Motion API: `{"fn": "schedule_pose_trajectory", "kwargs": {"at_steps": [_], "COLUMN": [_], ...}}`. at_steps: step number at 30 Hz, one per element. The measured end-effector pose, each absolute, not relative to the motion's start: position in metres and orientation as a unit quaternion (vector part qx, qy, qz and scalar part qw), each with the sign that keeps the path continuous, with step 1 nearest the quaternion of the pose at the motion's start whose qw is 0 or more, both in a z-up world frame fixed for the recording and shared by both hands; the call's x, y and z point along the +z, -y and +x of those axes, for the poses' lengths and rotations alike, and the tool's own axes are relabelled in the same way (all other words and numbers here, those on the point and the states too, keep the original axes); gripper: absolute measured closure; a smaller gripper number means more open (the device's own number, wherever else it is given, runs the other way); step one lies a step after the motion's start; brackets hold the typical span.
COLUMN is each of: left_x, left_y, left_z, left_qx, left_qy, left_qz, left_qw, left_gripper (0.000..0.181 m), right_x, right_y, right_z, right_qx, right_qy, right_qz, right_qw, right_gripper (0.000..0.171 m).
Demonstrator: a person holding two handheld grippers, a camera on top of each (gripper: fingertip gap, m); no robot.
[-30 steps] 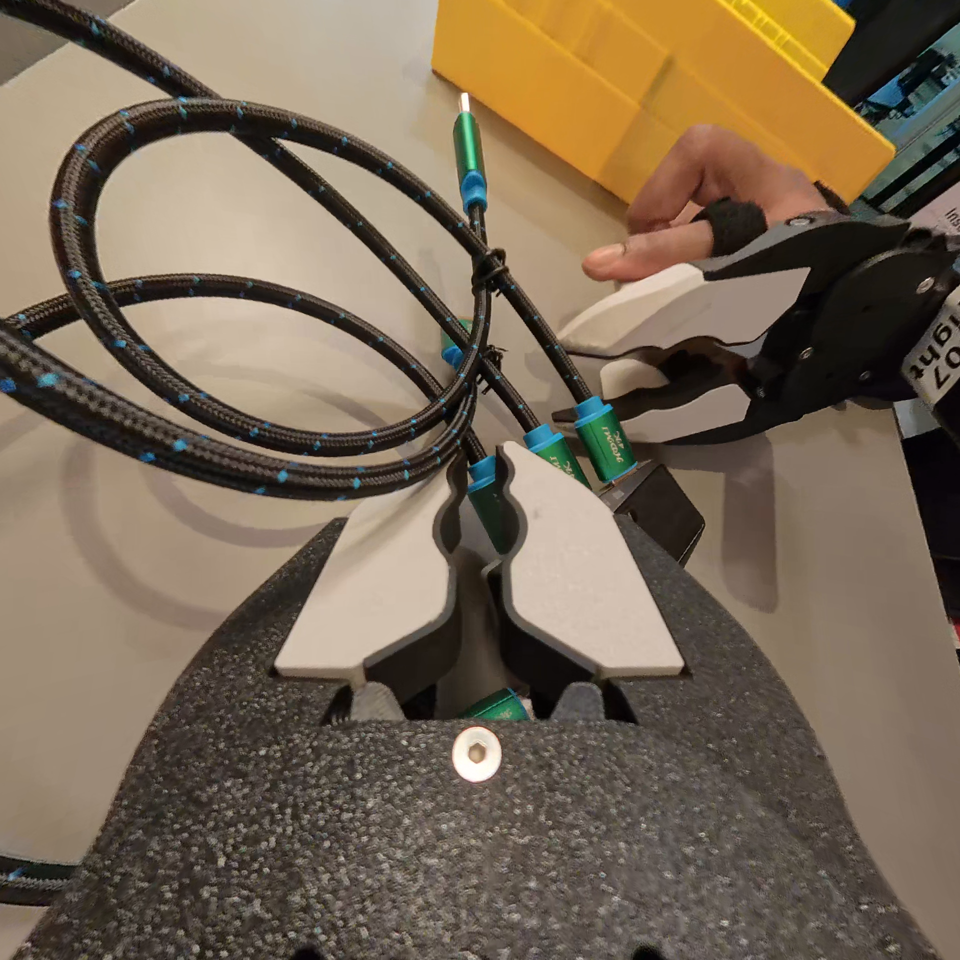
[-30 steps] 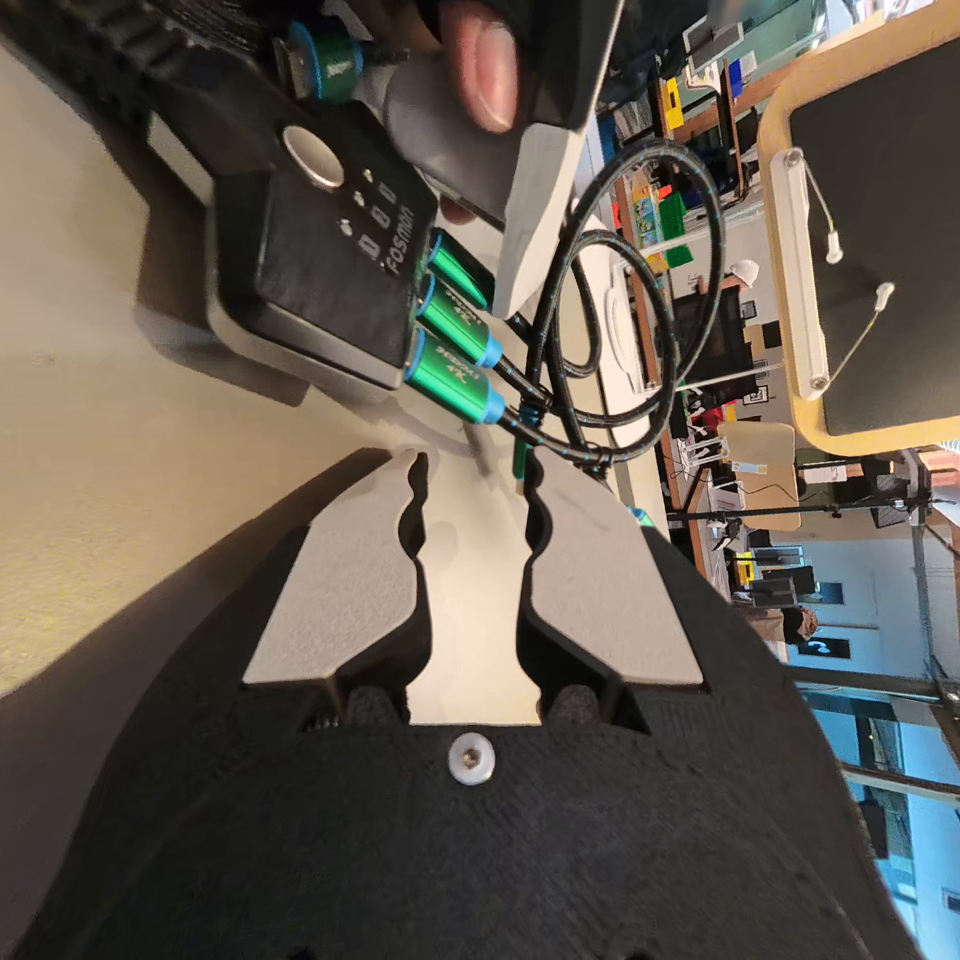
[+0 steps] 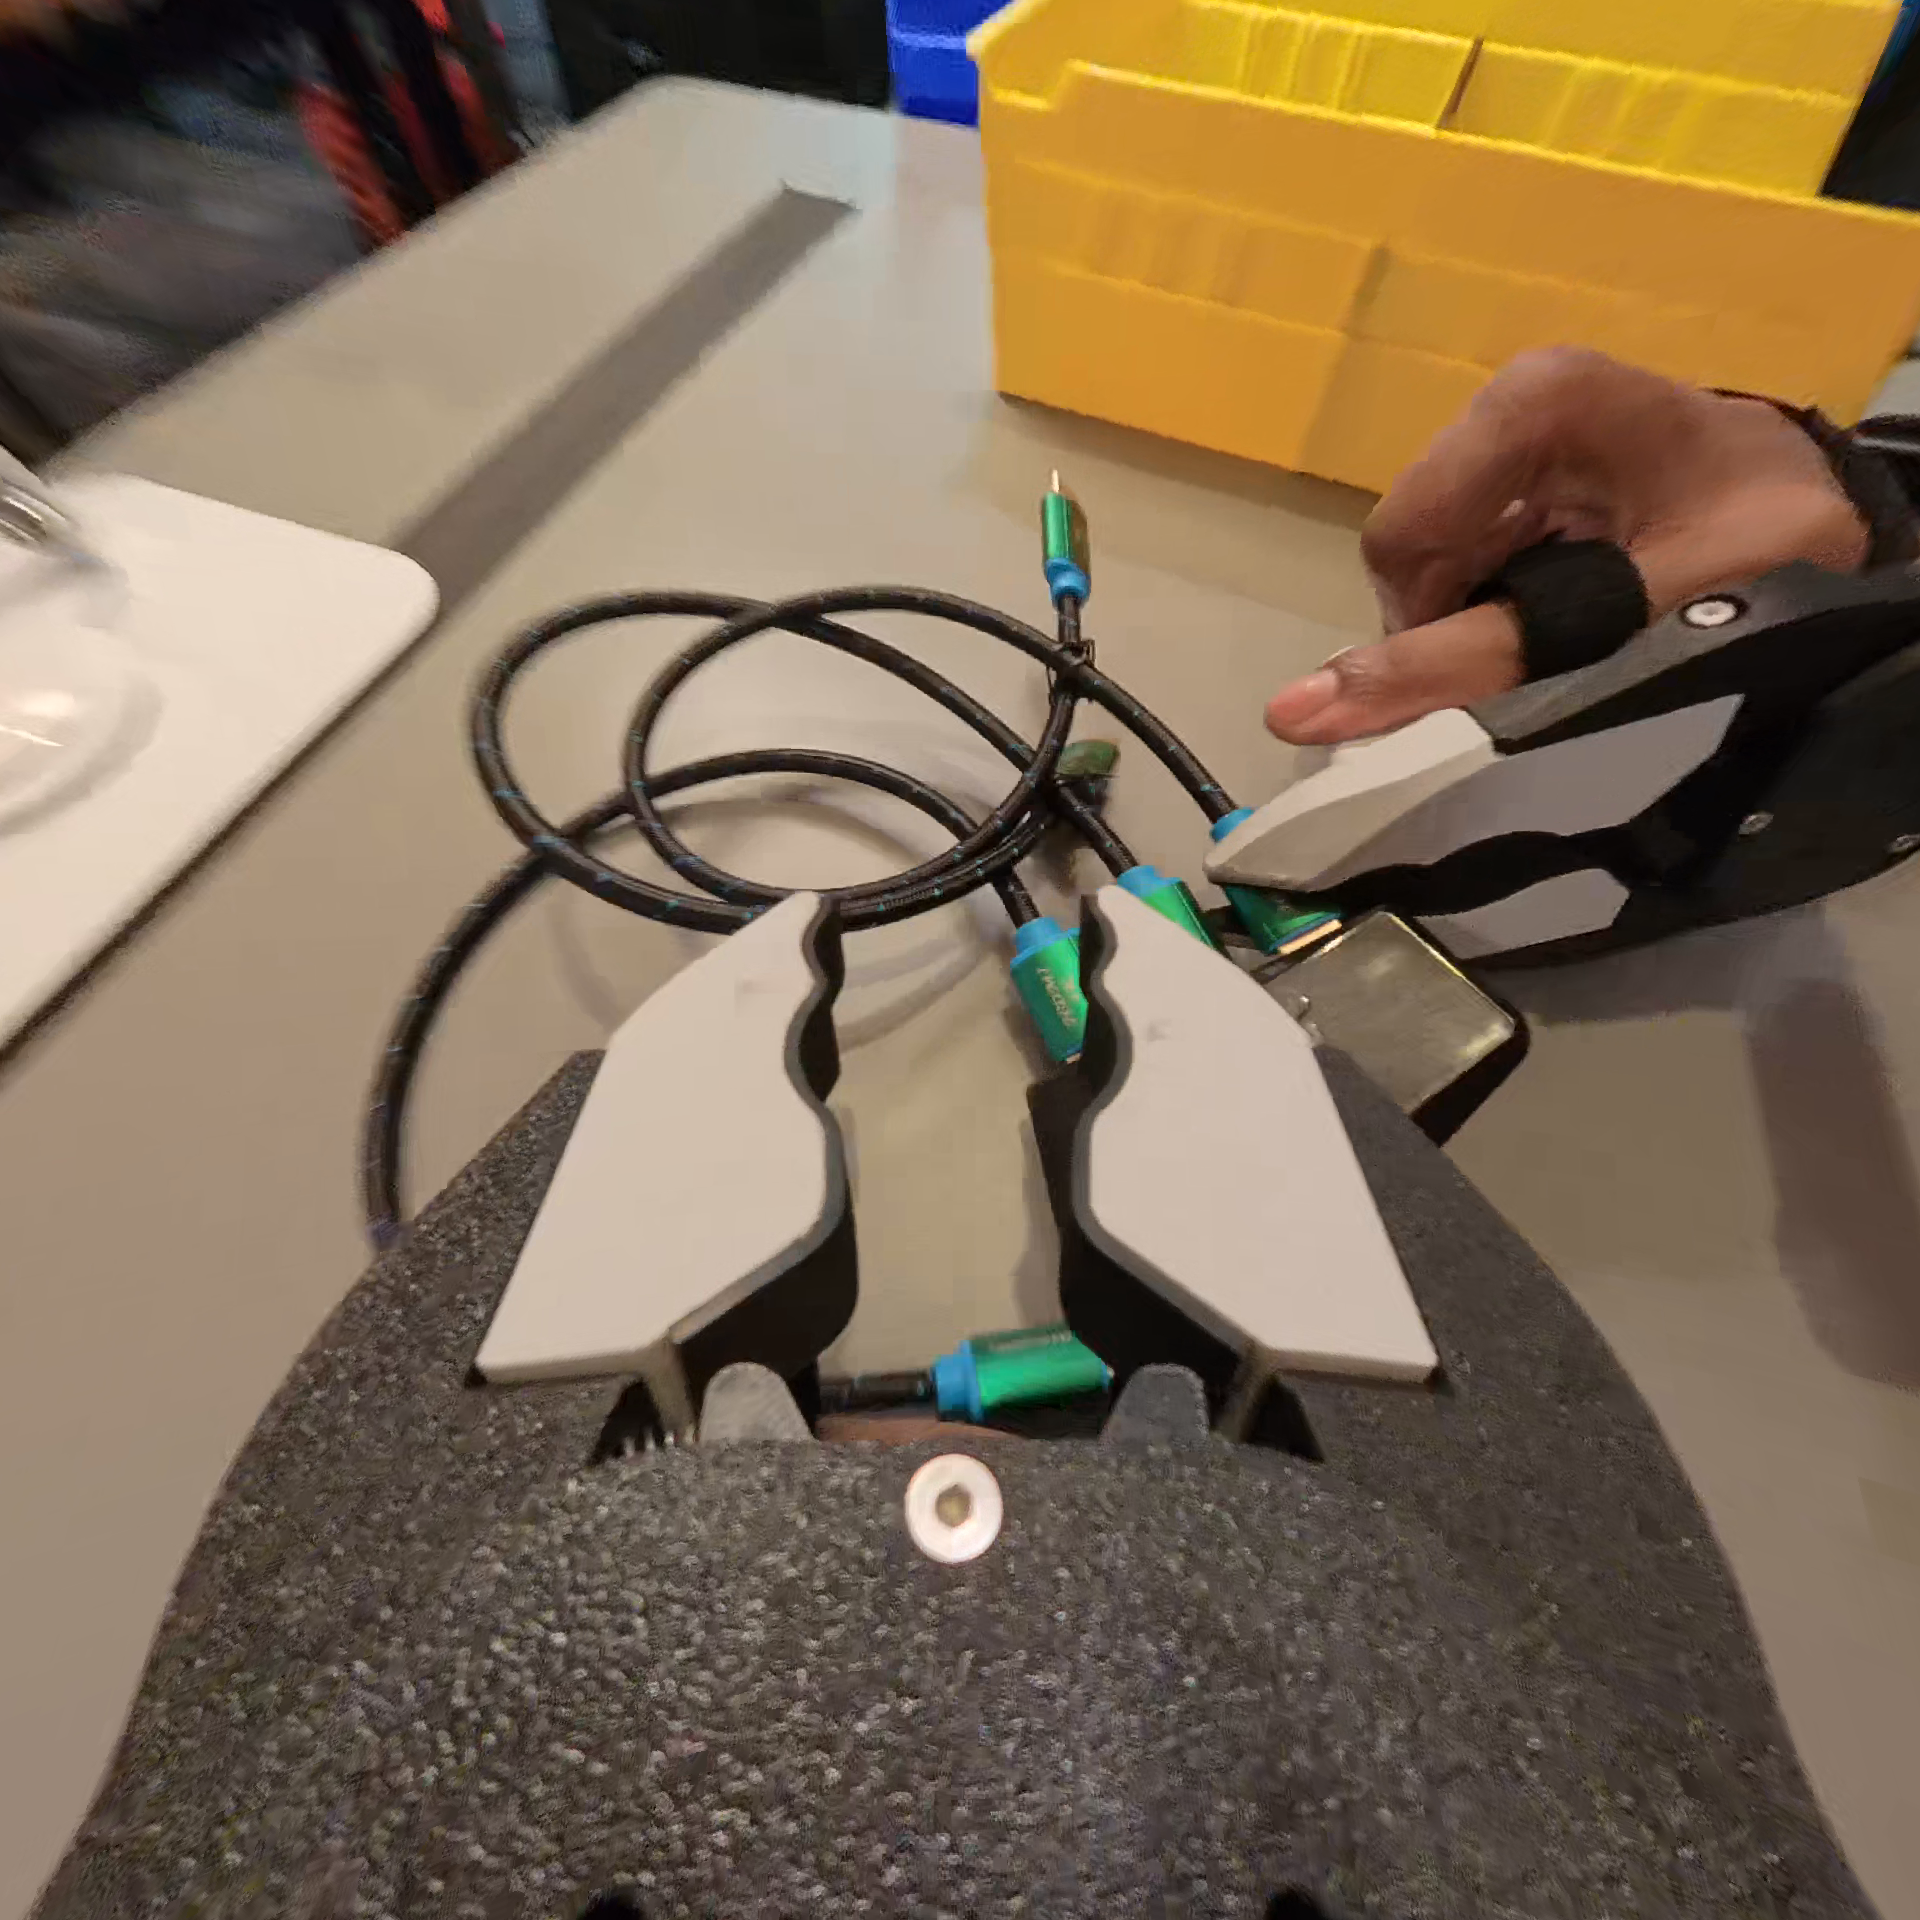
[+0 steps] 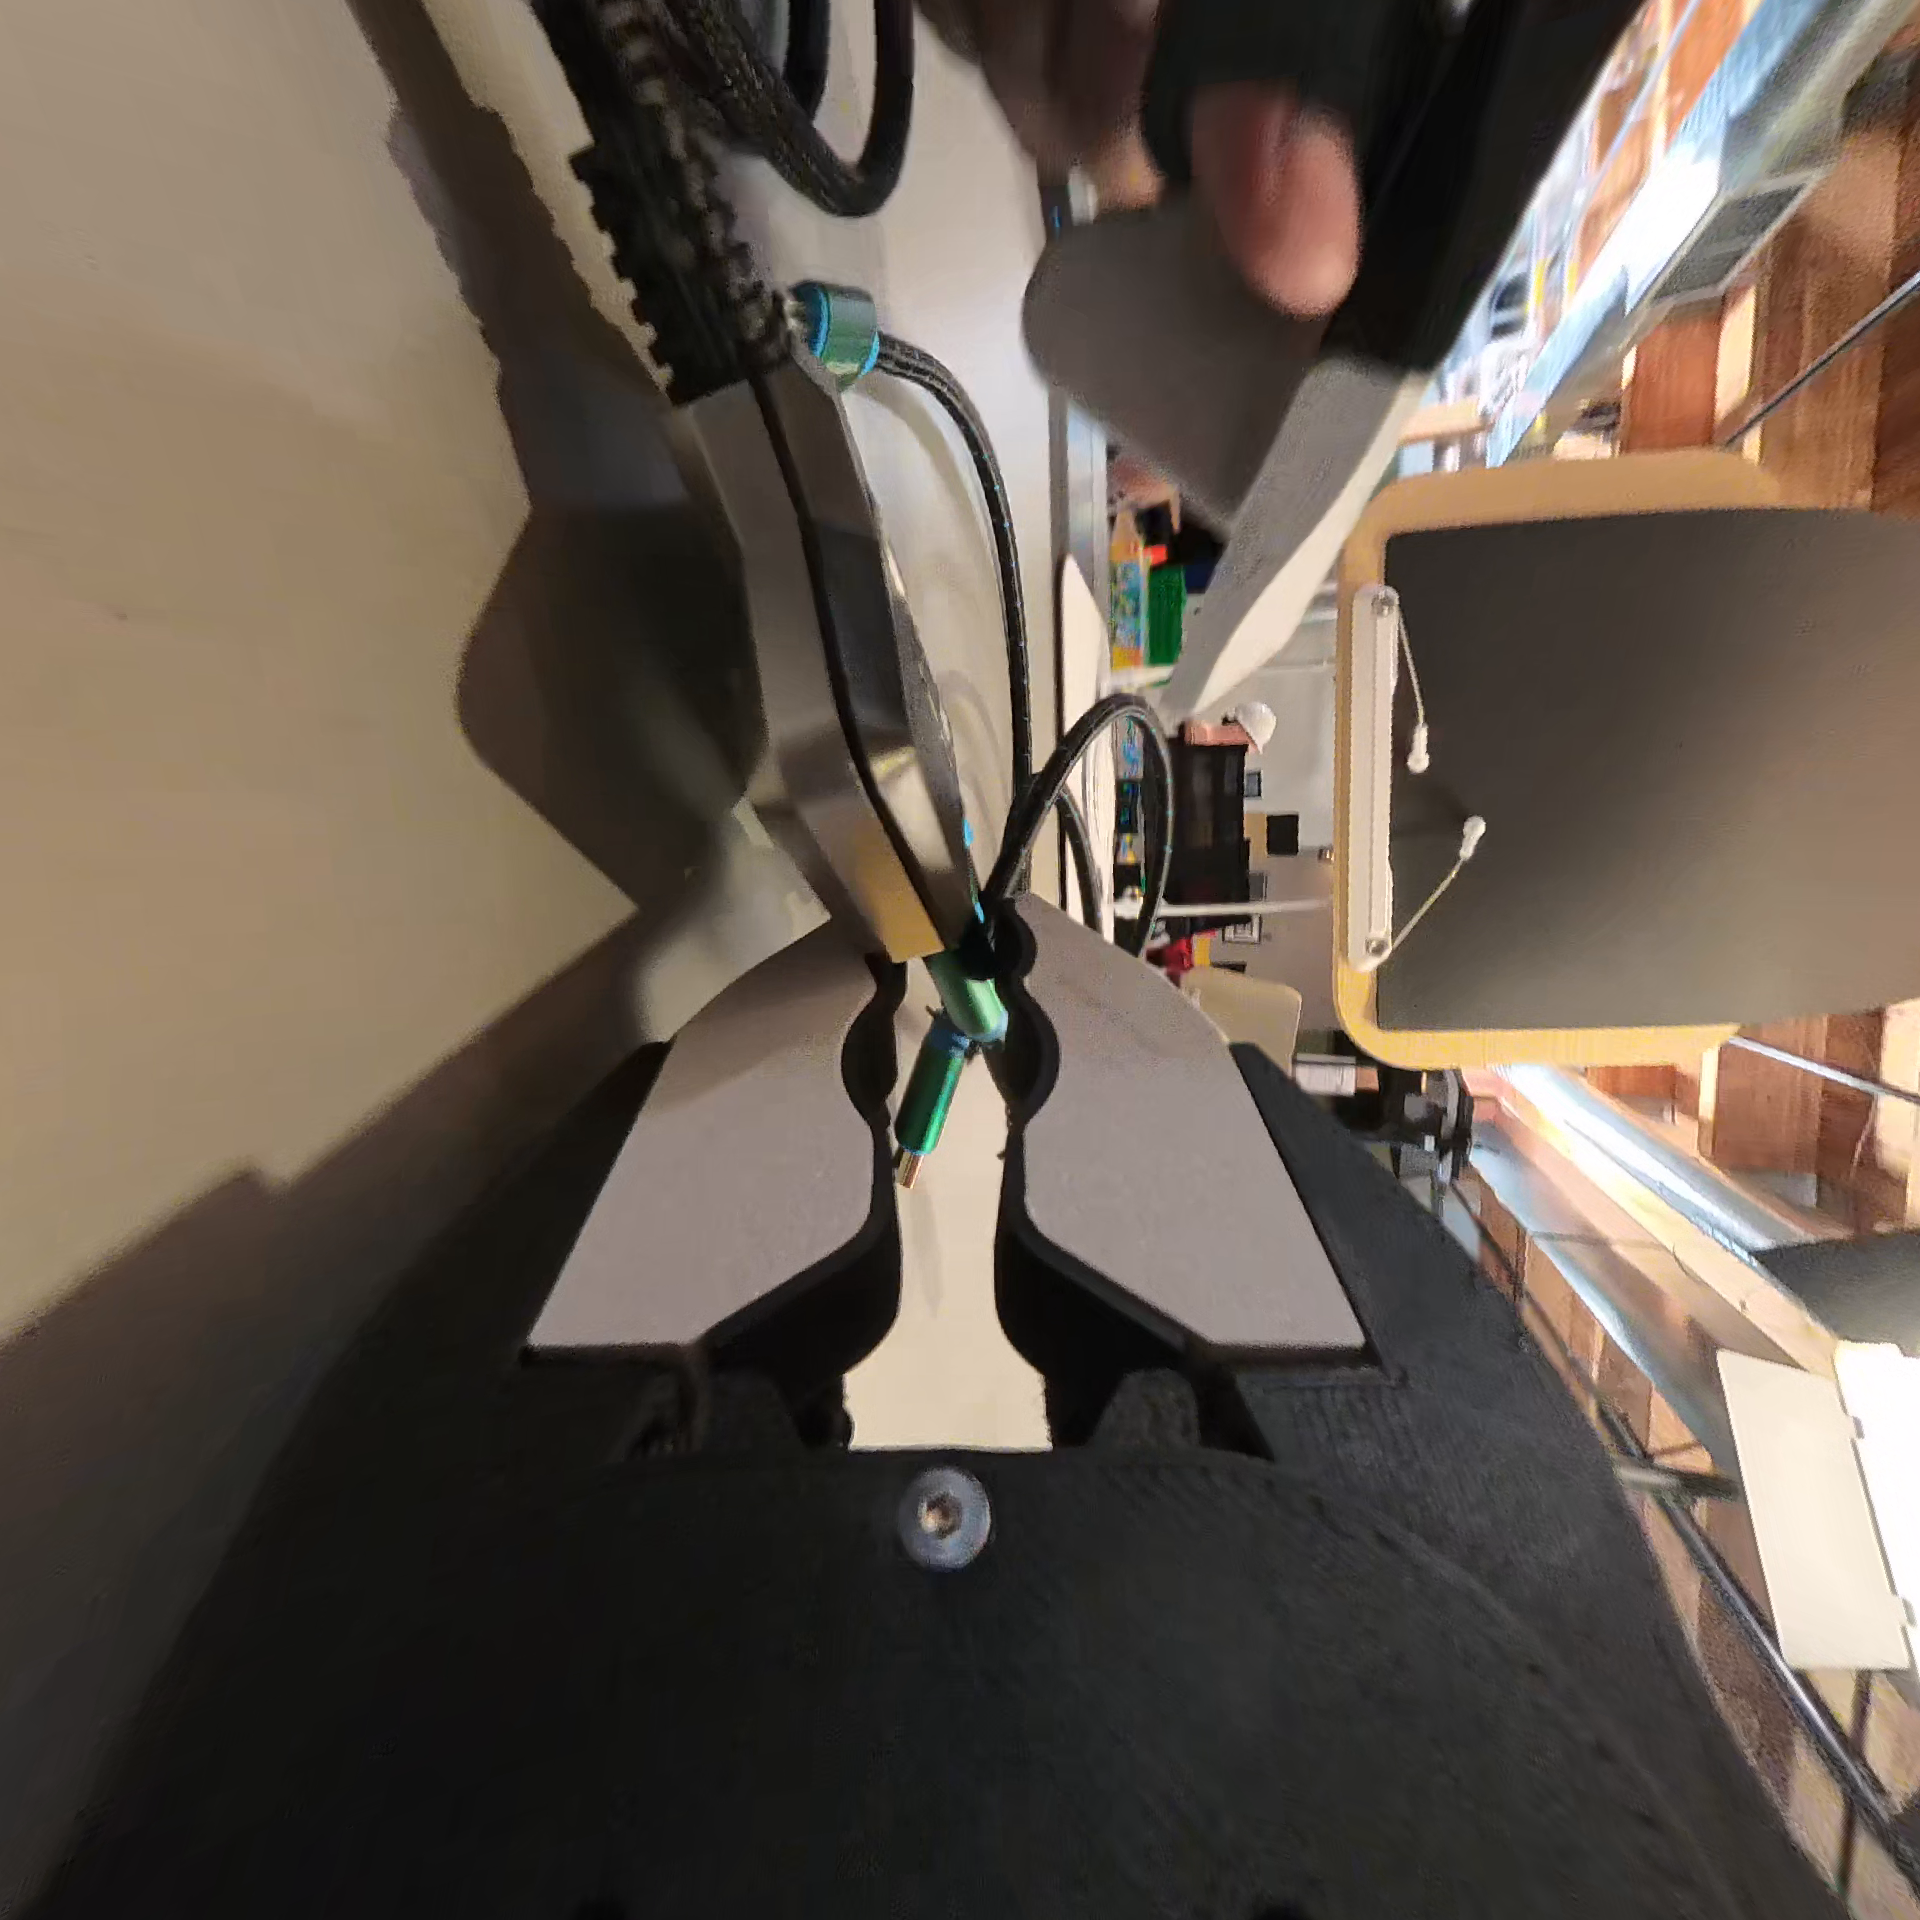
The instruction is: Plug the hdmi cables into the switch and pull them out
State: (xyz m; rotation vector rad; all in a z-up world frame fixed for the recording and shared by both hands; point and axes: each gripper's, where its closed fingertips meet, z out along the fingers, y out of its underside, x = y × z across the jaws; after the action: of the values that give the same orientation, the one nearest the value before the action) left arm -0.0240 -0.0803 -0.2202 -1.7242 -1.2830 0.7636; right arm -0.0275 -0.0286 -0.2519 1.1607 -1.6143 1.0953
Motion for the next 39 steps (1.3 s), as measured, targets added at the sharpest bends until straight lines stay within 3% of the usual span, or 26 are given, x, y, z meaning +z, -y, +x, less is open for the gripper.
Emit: {"fn": "schedule_pose_trajectory", "kwargs": {"at_steps": [1, 6, 9, 14, 27, 29, 39], "left_x": [-0.212, -0.2, -0.225, -0.265, -0.247, -0.251, -0.252], "left_y": [0.078, 0.042, 0.025, 0.021, 0.023, 0.021, 0.02], "left_z": [-0.02, 0.007, 0.015, 0.016, -0.001, -0.001, 0.003], "left_qx": [0.329, 0.449, 0.477, 0.501, 0.624, 0.624, 0.629], "left_qy": [0.497, 0.371, 0.309, 0.254, 0.162, 0.144, 0.116], "left_qz": [-0.694, -0.769, -0.809, -0.825, -0.764, -0.767, -0.768], "left_qw": [0.404, 0.263, 0.153, 0.059, 0.038, 0.033, 0.017], "left_gripper": [0.135, 0.134, 0.134, 0.136, 0.145, 0.159, 0.159], "right_x": [-0.252, -0.252, -0.252, -0.253, -0.247, -0.246, -0.249], "right_y": [0.029, 0.031, 0.03, 0.029, 0.027, 0.027, 0.023], "right_z": [-0.031, -0.045, -0.049, -0.049, -0.021, -0.018, -0.013], "right_qx": [0.432, 0.415, 0.409, 0.409, 0.436, 0.439, 0.435], "right_qy": [0.651, 0.68, 0.698, 0.718, 0.681, 0.673, 0.646], "right_qz": [0.455, 0.414, 0.389, 0.364, 0.41, 0.42, 0.457], "right_qw": [0.427, 0.441, 0.441, 0.43, 0.423, 0.423, 0.429], "right_gripper": [0.155, 0.155, 0.155, 0.154, 0.155, 0.156, 0.158]}}
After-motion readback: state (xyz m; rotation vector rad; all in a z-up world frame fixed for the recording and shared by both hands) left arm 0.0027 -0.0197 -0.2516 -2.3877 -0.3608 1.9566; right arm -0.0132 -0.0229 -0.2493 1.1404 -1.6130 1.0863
